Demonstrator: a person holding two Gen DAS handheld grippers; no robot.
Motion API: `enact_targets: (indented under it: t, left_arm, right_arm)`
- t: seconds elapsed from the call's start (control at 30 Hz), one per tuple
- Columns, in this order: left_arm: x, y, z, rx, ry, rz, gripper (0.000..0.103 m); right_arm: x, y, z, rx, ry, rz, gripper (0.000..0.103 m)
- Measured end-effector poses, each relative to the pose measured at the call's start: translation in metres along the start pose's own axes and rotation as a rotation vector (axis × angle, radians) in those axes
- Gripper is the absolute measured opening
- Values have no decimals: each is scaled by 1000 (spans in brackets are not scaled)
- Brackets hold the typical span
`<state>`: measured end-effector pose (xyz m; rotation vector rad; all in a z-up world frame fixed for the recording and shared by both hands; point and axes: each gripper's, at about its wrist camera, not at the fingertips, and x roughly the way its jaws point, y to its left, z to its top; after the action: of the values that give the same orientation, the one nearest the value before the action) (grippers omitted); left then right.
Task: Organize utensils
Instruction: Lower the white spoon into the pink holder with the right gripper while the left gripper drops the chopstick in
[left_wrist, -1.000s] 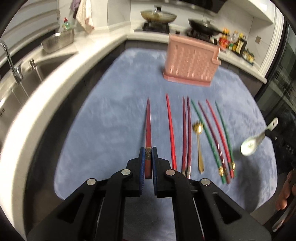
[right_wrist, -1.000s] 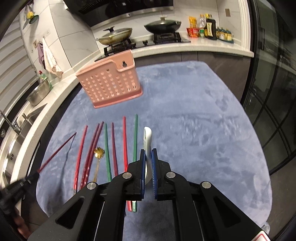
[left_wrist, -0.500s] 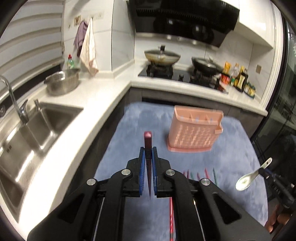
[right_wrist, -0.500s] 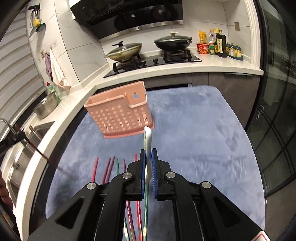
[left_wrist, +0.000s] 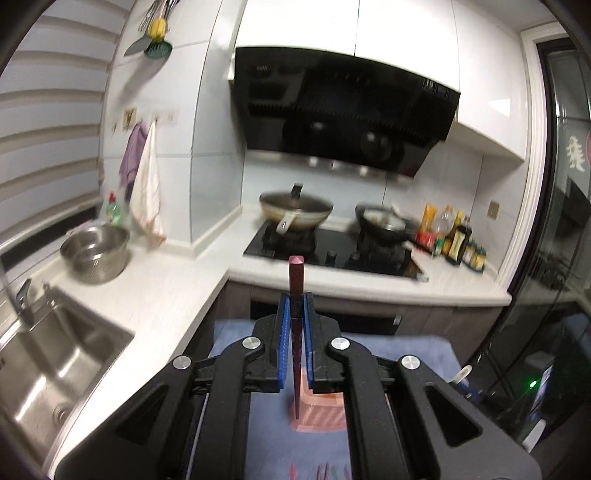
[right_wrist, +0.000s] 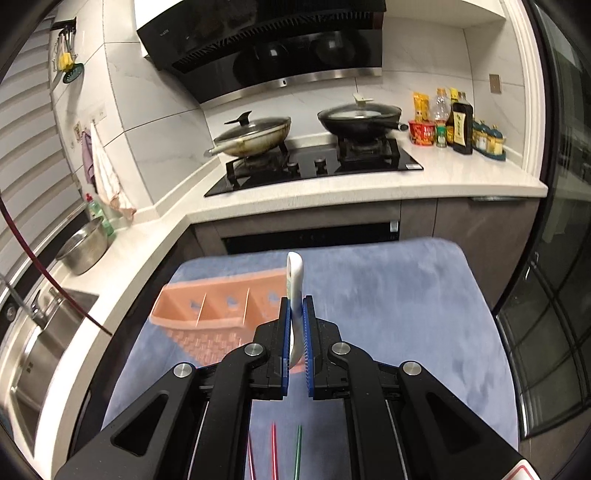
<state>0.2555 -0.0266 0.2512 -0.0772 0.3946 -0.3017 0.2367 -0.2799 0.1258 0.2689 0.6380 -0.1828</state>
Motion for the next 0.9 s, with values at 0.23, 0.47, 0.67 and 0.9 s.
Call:
enact_targets:
  t: [0.23,0.47,0.67,0.9]
  left_arm:
    - [54,-13,9,-37,21,-23,7]
    - [99,-13,-25,-28,104,0,7]
    - [130,-4,-50,-41,163,19,7]
    - [147,3,-69,-45,215,27,7]
  right_arm:
    - [45,7,23,-1,3,-2,7]
    - [88,15,9,-21,65,1,7]
    - [112,15,-4,-23,113,2,7]
    - [121,15,-13,-29,128,1,8]
